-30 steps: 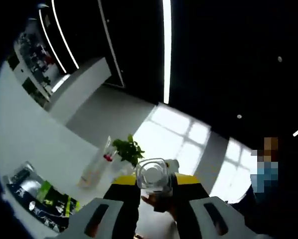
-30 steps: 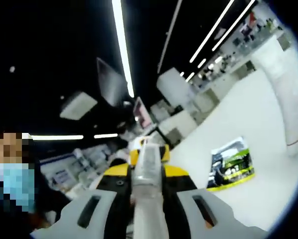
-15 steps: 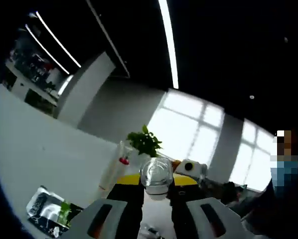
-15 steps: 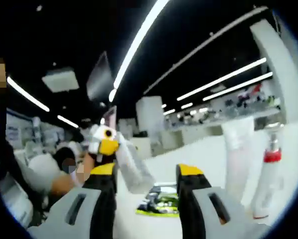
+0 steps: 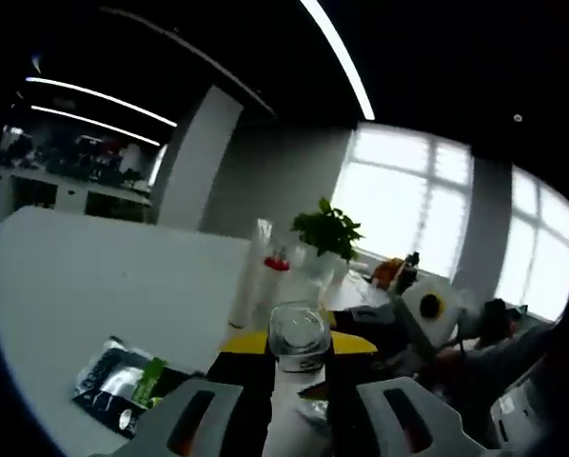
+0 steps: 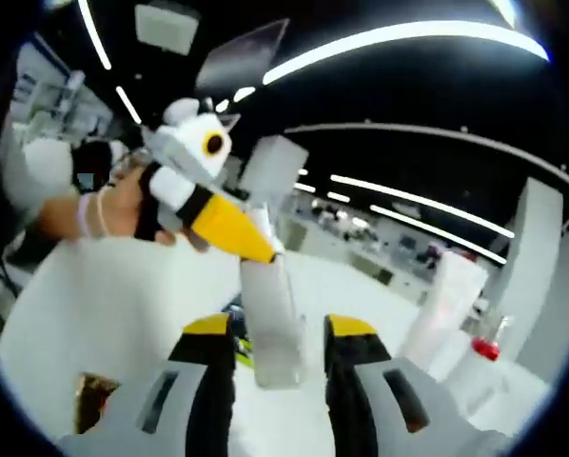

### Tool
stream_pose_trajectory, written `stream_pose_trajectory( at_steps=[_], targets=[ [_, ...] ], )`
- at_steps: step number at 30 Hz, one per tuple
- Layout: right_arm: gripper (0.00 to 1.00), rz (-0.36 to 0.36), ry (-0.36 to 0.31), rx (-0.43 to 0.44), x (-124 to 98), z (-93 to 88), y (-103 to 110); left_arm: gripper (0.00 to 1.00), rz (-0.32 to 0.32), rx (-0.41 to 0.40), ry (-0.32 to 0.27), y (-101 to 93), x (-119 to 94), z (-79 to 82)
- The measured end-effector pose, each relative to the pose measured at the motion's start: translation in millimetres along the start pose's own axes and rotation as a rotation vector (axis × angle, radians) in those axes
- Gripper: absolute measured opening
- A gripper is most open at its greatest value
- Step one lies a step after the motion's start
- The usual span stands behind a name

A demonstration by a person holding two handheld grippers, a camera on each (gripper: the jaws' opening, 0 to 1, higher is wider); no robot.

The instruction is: Arrange the skincare products in the storage area until every visible bottle or jar stands upright without overlapping.

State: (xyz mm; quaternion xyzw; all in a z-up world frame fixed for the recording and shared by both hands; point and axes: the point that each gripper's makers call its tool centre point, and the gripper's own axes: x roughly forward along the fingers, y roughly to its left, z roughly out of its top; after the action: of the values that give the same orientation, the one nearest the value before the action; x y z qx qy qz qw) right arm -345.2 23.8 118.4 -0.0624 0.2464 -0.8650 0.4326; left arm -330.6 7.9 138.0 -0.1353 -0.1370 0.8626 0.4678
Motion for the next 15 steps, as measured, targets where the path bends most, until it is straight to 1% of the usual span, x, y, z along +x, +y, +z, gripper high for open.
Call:
stream_pose_trajectory(
  at_steps=[2,3,4,5,6,7,9,11,13,15],
  targets=[
    [0.26,0.008,0.004,-0.002,1.3,-3.4,2.8,0.2,0.005,0.002,0.0,2.6,0.9,-3.9],
    [0.24,0.025,0.021,0.007,0.9,-7.4,6.5,0.2,0.007,-0.008,0.01,4.4,1.5,-7.8],
    [0.21,0.033,0.029,0.015,0.9,-9.1,8.5,0.2,0.006,-0.01,0.011,5.7,1.5,-9.1],
    [0.2,0.047,0.036,0.021,0.9,-10.9,12.0,0.2,-0.001,-0.008,0.009,5.5,1.7,-11.6],
    [0.2,0.059,0.049,0.014,2.0,-14.3,15.1,0.2,-0.012,0.014,0.0,4.3,2.3,-13.3],
    [0.2,0.051,0.062,0.015,1.5,-16.4,15.2,0.2,-0.019,0.061,-0.012,3.5,3.7,-13.9],
    [0.2,0.05,0.073,0.019,-0.1,-18.7,16.0,0.21,-0.057,0.178,-0.076,-4.3,6.3,-12.4],
    [0.19,0.055,0.087,0.033,-2.0,-22.6,17.7,0.21,-0.055,0.273,-0.095,-8.1,7.9,-17.2],
    [0.19,0.062,0.1,0.045,-2.9,-25.7,20.4,0.21,-0.059,0.326,-0.109,-12.8,9.6,-20.3],
    [0.19,0.066,0.116,0.064,-3.5,-28.7,22.7,0.23,-0.079,0.321,-0.114,-16.2,10.6,-22.2]
  ],
)
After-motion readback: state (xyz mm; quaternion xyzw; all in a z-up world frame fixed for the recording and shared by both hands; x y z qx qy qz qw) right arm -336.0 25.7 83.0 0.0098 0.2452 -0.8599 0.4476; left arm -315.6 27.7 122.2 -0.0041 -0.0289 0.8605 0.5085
